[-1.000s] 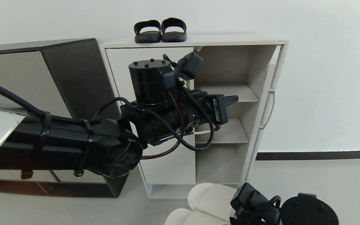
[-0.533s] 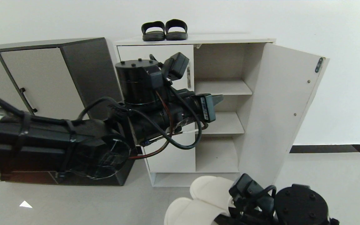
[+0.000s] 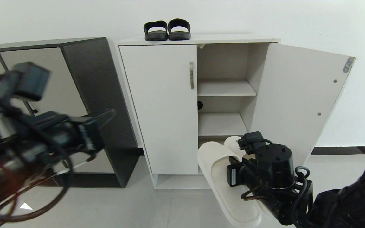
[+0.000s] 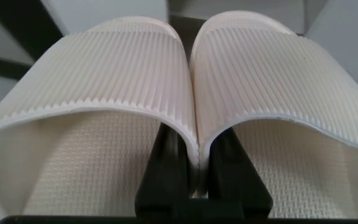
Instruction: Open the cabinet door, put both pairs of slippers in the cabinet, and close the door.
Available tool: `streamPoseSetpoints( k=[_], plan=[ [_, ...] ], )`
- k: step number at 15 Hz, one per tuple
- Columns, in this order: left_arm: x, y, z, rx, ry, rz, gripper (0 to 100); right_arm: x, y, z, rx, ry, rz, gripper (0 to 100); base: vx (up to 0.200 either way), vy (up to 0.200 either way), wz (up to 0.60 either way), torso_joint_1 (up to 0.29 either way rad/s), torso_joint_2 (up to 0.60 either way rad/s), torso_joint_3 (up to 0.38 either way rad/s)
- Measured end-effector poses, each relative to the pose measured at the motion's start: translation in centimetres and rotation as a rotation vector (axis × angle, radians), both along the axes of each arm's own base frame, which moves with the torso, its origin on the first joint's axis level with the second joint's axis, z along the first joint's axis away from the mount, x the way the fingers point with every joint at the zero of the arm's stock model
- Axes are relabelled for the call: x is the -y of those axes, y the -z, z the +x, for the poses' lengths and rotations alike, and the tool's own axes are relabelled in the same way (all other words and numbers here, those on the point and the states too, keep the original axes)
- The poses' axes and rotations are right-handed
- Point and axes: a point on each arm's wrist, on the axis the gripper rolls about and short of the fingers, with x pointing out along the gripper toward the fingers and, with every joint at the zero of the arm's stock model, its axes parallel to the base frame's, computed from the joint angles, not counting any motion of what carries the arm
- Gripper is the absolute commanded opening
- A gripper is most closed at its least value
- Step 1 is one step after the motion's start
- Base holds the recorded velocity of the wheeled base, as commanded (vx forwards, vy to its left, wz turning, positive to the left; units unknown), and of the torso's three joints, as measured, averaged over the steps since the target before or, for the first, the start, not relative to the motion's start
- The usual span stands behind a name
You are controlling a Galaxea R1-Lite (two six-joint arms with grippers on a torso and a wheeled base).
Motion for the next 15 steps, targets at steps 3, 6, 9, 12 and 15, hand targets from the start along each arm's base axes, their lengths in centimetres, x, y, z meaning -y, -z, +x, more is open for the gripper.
streamPoseSetpoints(
  k=[3, 6, 9, 12, 15],
  plan=[
    [-6.2, 2.0, -7.2, -0.002, -0.297, 0.06, 0, 0.2, 0.4, 1.5, 0.004, 0.062, -0.004, 0, 0.0, 0.0, 0.0, 0.0, 0.0, 0.0],
    [-8.6, 6.3, -13.8, 0.022, -0.533, 0.096, 0, 0.3, 0.9, 1.7, -0.008, 0.065, -0.017, 0, 0.0, 0.0, 0.0, 0.0, 0.0, 0.0],
    [-8.4, 13.3, -16.7, -0.016, -0.466, 0.142, 0, 0.3, 1.6, 1.5, -0.024, 0.062, -0.033, 0, 0.0, 0.0, 0.0, 0.0, 0.0, 0.0],
    [-7.8, 16.3, -17.3, -0.06, -0.29, 0.146, 0, 0.3, 1.9, 1.3, -0.033, 0.056, -0.042, 0, 0.0, 0.0, 0.0, 0.0, 0.0, 0.0],
    [-7.9, 16.6, -17.5, -0.026, -0.249, 0.15, 0, 0.1, 2.2, 1.2, -0.039, 0.048, -0.049, 0, 0.0, 0.0, 0.0, 0.0, 0.0, 0.0]
  ],
)
